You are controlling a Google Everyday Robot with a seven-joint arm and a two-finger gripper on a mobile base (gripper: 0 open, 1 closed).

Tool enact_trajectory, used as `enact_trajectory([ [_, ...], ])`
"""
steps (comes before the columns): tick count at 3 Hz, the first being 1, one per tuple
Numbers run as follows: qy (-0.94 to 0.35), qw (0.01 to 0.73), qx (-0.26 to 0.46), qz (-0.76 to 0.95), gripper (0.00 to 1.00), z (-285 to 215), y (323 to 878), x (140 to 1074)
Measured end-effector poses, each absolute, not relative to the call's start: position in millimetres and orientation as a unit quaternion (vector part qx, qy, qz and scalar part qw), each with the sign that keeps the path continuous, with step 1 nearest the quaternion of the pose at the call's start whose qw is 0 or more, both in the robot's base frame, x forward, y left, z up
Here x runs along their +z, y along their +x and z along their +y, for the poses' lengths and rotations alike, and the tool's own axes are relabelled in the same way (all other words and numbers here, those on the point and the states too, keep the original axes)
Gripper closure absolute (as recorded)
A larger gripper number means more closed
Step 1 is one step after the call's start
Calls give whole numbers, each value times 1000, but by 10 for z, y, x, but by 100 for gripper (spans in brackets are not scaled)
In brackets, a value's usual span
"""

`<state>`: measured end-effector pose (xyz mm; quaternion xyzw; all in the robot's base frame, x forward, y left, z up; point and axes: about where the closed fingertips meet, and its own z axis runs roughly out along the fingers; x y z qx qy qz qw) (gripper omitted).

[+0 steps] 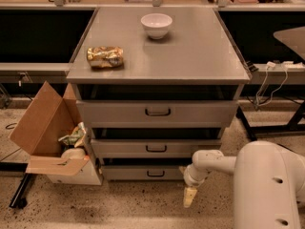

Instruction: Open bottom drawer

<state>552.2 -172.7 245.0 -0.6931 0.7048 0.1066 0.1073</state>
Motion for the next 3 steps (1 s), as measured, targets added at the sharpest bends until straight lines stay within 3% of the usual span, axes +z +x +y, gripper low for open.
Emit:
enact_trajectory([
  [3, -671, 119, 81, 727, 0, -1881, 5996, 2005],
])
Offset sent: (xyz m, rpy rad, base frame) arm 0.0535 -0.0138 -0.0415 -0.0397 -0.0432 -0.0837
